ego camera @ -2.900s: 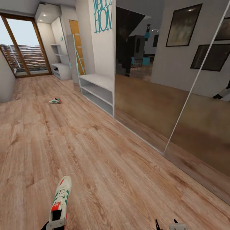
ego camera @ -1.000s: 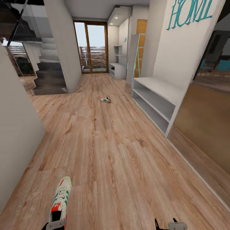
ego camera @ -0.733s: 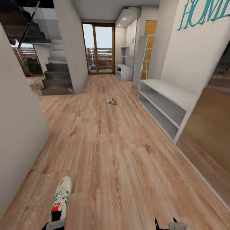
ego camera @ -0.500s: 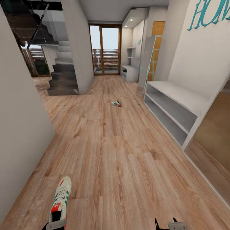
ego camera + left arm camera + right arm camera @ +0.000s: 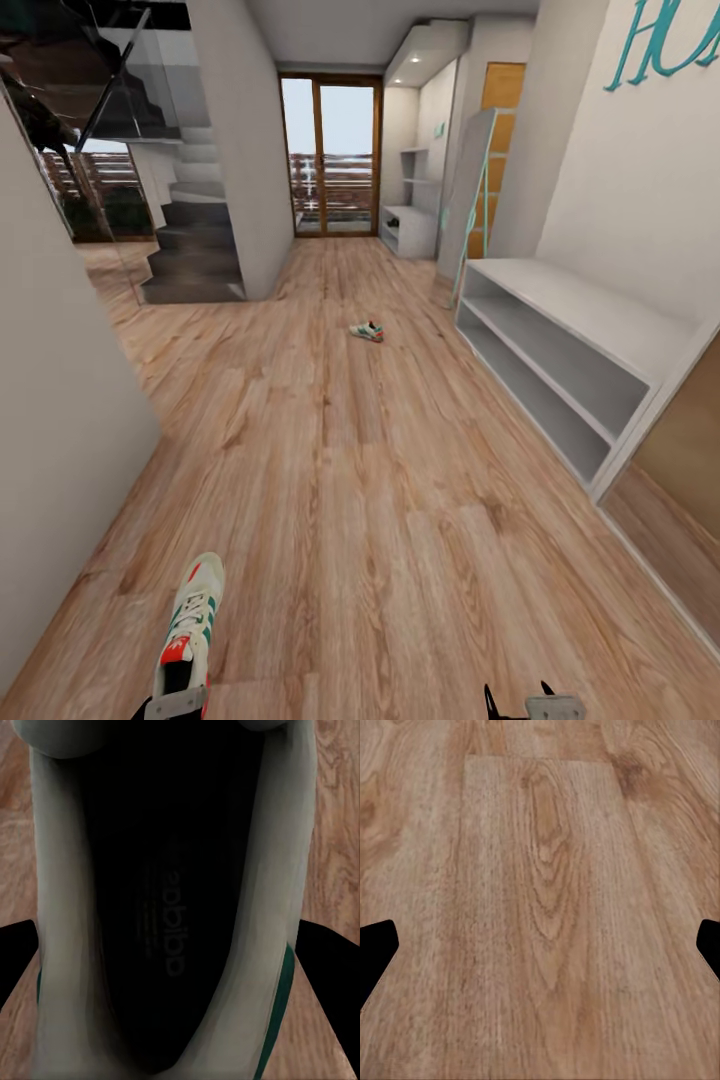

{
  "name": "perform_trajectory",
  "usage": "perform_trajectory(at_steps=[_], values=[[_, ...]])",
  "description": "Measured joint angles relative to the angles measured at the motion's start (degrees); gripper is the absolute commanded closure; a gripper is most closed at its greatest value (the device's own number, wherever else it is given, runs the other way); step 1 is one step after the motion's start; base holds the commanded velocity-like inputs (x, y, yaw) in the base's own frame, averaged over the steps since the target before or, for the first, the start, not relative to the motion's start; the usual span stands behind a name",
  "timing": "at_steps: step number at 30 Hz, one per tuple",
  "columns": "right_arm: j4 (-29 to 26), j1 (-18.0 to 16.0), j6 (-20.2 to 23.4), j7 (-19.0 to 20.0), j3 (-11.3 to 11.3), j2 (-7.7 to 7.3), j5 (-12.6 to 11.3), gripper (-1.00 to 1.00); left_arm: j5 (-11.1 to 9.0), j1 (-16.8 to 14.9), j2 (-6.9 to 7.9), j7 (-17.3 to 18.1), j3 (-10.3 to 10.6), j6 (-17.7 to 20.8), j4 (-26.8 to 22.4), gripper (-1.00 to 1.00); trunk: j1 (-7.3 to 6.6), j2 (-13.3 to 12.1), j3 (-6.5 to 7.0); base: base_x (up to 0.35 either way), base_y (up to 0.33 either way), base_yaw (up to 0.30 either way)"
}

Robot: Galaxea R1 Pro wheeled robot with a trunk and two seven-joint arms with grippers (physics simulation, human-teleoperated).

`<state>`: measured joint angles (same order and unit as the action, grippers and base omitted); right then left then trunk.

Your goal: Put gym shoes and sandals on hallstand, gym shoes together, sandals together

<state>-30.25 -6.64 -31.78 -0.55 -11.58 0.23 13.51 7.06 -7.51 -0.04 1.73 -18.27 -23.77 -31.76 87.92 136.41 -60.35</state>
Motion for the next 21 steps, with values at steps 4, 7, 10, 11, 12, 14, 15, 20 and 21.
perform_trajectory(at_steps=[4,7,10,11,12,14,15,20,21], values=[[0.03,0.00,-0.01,-0.01,-0.02,0.00,0.00,-1.00,0.00,0.00,0.00,0.00,-0.01,0.00,0.00,1.00,0.00,0.00,0.00,0.339,0.000,0.000],[0.01,0.00,-0.02,-0.01,-0.07,0.00,0.00,-1.00,0.00,0.00,0.00,0.00,0.01,0.00,0.00,1.00,0.00,0.00,0.00,0.339,0.000,0.000],[0.11,0.00,-0.02,0.01,-0.04,0.00,0.00,-1.00,0.00,0.00,0.00,0.00,0.02,0.00,0.00,1.00,0.00,0.00,0.00,0.339,0.000,0.000],[0.14,0.00,-0.02,0.00,-0.04,0.00,0.00,-1.00,0.00,0.00,0.00,0.00,0.02,0.00,0.00,1.00,0.00,0.00,0.00,0.339,0.000,0.000],[0.17,0.00,0.01,0.00,-0.03,0.00,0.00,-1.00,0.00,0.00,0.00,0.00,0.02,0.00,0.00,1.00,0.00,0.00,0.00,0.339,0.000,0.000],[0.19,0.00,0.04,0.00,-0.02,0.00,0.00,-1.00,0.00,0.00,0.00,0.00,0.02,0.00,0.00,1.00,0.00,0.00,0.00,0.339,0.000,0.000],[0.16,0.00,0.06,0.00,-0.02,0.00,0.00,-1.00,0.00,0.00,0.00,0.00,0.02,0.00,0.00,1.00,0.00,0.00,0.00,0.339,0.000,0.000],[0.19,0.00,0.05,-0.01,-0.04,0.00,-0.05,-1.00,0.00,0.00,0.00,0.00,0.02,0.00,0.00,1.00,0.00,0.00,0.00,0.339,0.000,0.000],[0.17,0.00,0.02,-0.04,-0.06,0.00,-0.06,-1.00,0.00,0.00,0.00,0.01,0.03,0.00,0.00,1.00,0.00,0.00,0.00,0.339,0.000,0.000]])
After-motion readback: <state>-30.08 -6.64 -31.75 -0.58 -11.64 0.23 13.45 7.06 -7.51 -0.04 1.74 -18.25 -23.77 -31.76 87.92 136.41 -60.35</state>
